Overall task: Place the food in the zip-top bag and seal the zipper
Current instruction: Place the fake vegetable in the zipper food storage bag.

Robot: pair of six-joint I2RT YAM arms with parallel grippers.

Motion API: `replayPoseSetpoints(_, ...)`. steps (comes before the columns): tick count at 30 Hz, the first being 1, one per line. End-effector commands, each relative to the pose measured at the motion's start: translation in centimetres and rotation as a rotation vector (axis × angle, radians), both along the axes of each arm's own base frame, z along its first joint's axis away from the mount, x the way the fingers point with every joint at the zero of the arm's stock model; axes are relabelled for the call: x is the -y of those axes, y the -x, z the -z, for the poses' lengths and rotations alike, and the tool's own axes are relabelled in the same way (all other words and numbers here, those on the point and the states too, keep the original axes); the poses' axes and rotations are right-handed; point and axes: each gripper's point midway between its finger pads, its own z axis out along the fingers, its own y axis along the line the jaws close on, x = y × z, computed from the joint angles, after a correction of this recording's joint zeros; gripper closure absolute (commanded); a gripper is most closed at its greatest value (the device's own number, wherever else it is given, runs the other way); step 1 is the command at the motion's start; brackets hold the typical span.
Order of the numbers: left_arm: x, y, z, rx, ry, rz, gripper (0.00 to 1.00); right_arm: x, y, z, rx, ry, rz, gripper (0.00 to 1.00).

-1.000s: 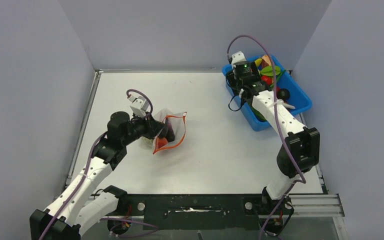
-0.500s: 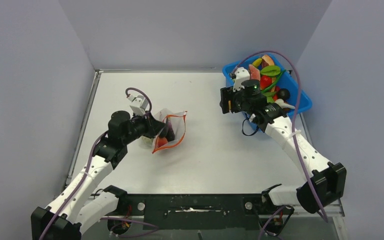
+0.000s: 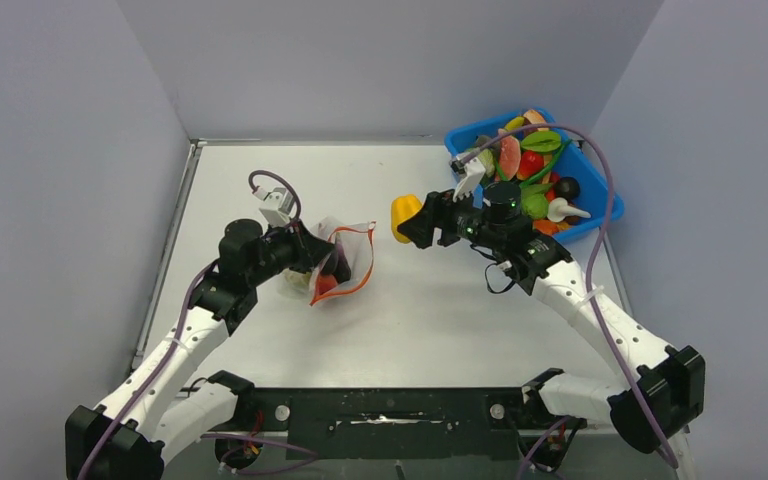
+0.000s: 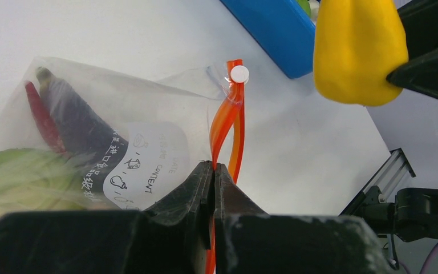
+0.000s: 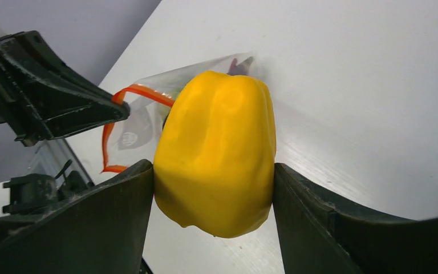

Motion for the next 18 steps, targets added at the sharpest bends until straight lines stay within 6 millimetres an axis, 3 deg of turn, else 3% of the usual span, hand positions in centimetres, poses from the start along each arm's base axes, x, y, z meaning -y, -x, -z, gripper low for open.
replayPoseSetpoints(1,0.6,-0.6,-3.4,0.073,0.08,0.007,1.0,-3.2,1.7,-4.0,0.043,-0.215,-0.106,0.49)
replayPoseSetpoints(14,0.9,-0.3,-3.7,0.051,0.093,0.025,1.0,-9.6,2.5,-1.2,-0.117,-0.299,-0.207,0.48)
replayPoseSetpoints(18,0.9,-0.2,-4.0,0.044,0.107,0.018,1.0,-10.7,2.5,0.6,-0.163,-0.264,-0.193,0.48)
